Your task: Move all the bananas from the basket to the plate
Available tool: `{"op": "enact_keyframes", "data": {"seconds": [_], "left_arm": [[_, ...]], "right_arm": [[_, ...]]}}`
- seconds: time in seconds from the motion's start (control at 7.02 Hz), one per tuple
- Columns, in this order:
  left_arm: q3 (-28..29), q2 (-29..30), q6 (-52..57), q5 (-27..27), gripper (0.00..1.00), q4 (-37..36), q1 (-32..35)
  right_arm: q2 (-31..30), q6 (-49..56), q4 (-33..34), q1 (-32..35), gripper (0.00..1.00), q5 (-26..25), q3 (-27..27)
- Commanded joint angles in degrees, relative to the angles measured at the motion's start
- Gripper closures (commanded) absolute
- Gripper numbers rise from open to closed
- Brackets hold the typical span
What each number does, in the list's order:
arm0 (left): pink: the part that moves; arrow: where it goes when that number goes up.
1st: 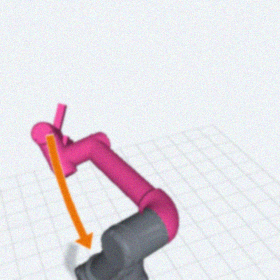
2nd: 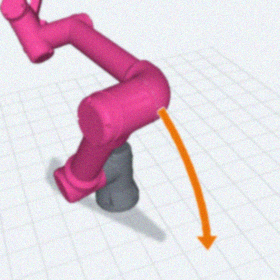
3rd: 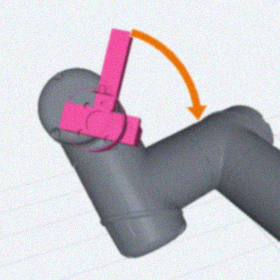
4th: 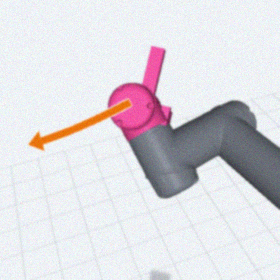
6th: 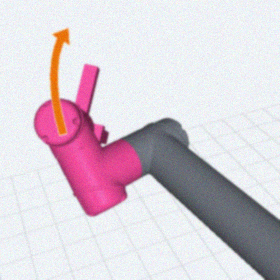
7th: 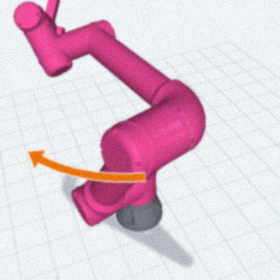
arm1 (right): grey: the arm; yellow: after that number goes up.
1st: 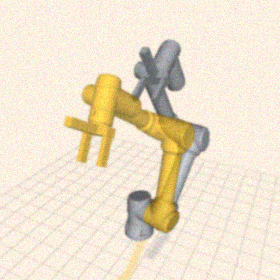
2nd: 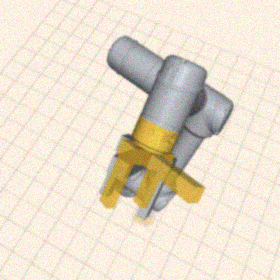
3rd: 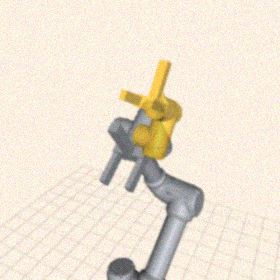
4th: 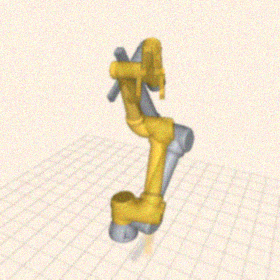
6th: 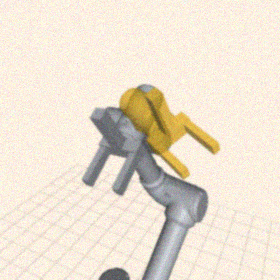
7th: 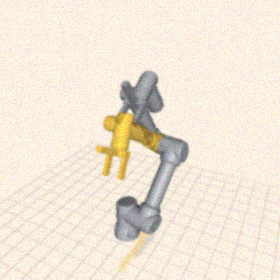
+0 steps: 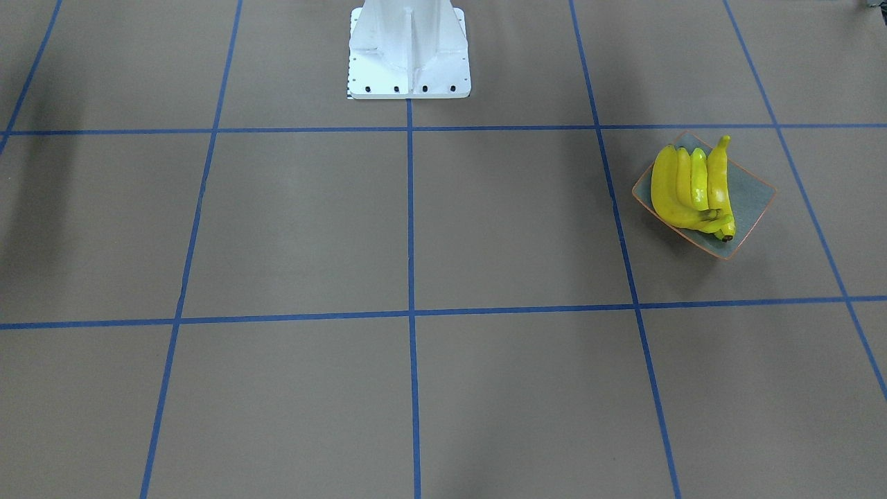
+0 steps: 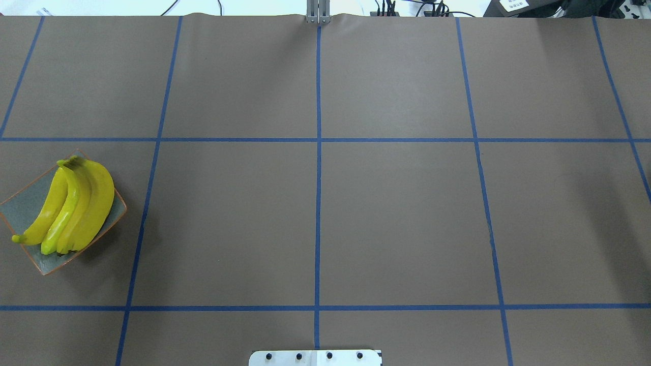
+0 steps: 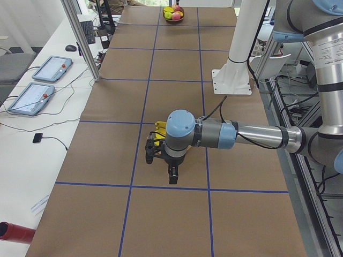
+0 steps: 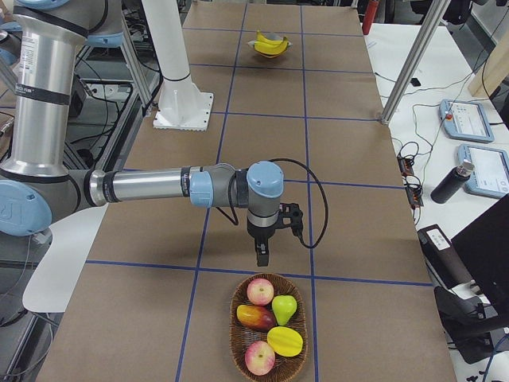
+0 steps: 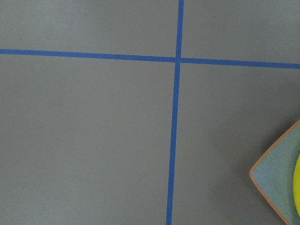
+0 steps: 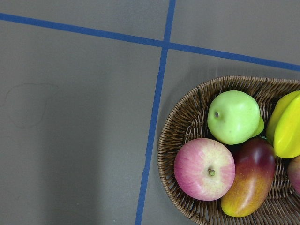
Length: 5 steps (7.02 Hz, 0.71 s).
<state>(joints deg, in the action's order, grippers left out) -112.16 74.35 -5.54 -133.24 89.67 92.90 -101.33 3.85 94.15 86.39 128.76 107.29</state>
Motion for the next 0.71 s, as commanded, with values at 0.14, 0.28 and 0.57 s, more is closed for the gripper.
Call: {"op": "enact_keyframes", "data": {"seconds": [0.14,0.28,0.57], "left_arm": [[-0.17,-0.09,0.0,0.0,0.0,-0.03,0.0],[-0.17,-0.09,-0.08,0.0,0.0,-0.03,0.0],[-0.08,-0.17,-0.08,0.0,0.0,-0.11,0.0]], "right_arm": [[-0.27,-0.07,0.06,0.01,0.0,0.0,-0.07],[-0.44,-0.07,-0.02,0.01,0.0,0.0,-0.07],[-1.06,0.02,-0.02,0.09,0.0,0.08,0.19]]}}
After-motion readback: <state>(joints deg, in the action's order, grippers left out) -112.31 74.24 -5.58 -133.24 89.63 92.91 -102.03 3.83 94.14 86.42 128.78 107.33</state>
